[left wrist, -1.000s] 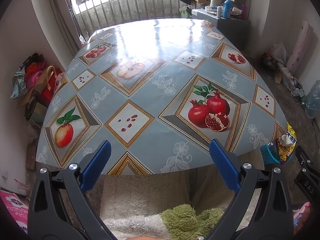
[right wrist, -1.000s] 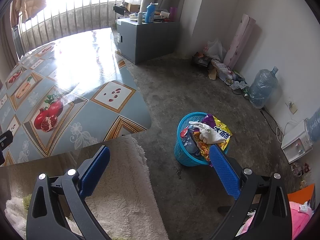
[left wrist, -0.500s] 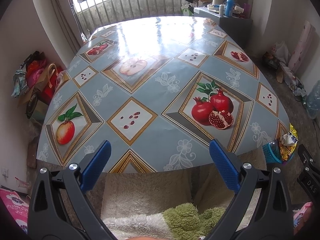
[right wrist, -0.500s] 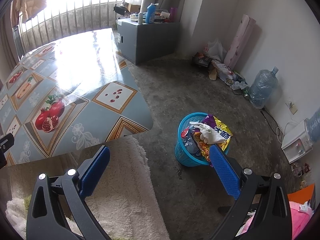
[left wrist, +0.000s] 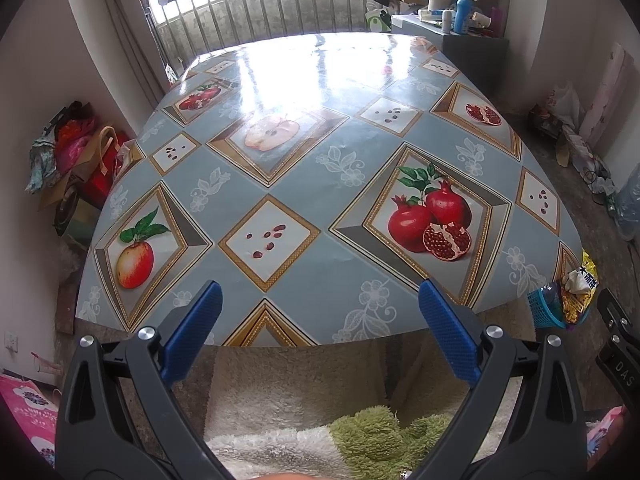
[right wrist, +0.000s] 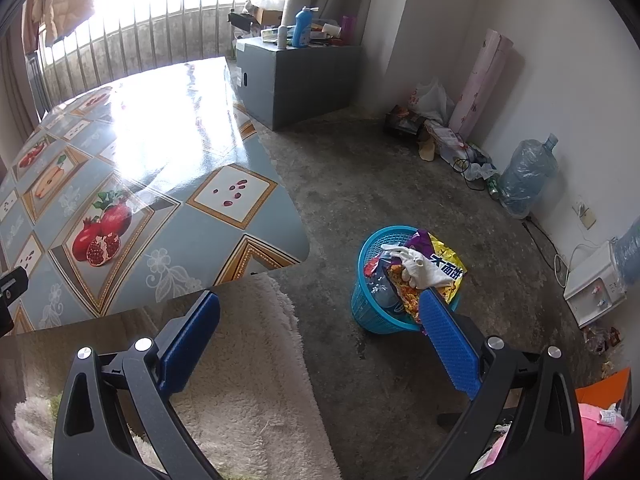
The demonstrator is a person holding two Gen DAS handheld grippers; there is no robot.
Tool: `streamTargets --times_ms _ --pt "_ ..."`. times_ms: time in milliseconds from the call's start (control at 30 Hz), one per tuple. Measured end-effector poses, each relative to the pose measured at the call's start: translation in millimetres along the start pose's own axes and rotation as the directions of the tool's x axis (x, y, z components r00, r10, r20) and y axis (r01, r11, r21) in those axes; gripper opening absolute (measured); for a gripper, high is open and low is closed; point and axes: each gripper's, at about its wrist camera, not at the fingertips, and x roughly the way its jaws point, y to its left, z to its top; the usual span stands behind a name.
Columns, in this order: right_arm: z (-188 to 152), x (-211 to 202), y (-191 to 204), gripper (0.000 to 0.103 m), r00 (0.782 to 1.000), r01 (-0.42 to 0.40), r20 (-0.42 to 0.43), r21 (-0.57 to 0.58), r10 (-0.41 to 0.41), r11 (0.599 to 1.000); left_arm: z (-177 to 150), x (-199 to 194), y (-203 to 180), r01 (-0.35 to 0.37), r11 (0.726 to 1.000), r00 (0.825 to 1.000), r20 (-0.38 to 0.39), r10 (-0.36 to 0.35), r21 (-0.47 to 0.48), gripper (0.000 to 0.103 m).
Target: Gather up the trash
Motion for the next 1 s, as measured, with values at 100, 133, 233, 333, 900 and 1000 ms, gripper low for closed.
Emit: streamTargets --times_ms 100,133,233,333,900,1000 --pt "0.0 0.0 -0.2 0.097 1.000 0.000 0.000 0.001 0.000 1.000 0.2 -0.8 0.8 -0.003 1.000 1.000 0.000 0.003 -0.002 0.094" --pt "-0.1 -0.1 -0.3 0.097 1.000 0.000 0.000 0.001 0.000 1.000 0.4 -0.6 0.4 -0.003 1.000 1.000 0.000 0.003 -0.001 0.094" --pt "0.4 -0.6 0.4 0.097 1.000 0.000 0.001 0.000 0.000 1.000 0.6 -0.5 0.4 -0.003 1.000 1.000 0.000 0.003 -0.001 0.094" --pt "2.1 -1.1 5.6 0.097 1.000 -0.002 0.005 -0.003 0.002 1.000 0.9 -0.9 1.2 -0.004 1.000 1.000 0.002 0.004 -0.002 0.094" --pt "3.0 -1.2 7.5 0.097 1.000 -0.007 0.005 -0.001 0.007 1.000 0.5 -0.6 -0.3 -0.005 1.000 1.000 0.000 0.005 0.000 0.094" --pt "3.6 -1.2 8.7 0.097 1.000 -0.007 0.004 0.001 0.007 1.000 0.2 -0.6 -1.0 -0.006 1.000 1.000 0.000 0.006 0.000 0.094"
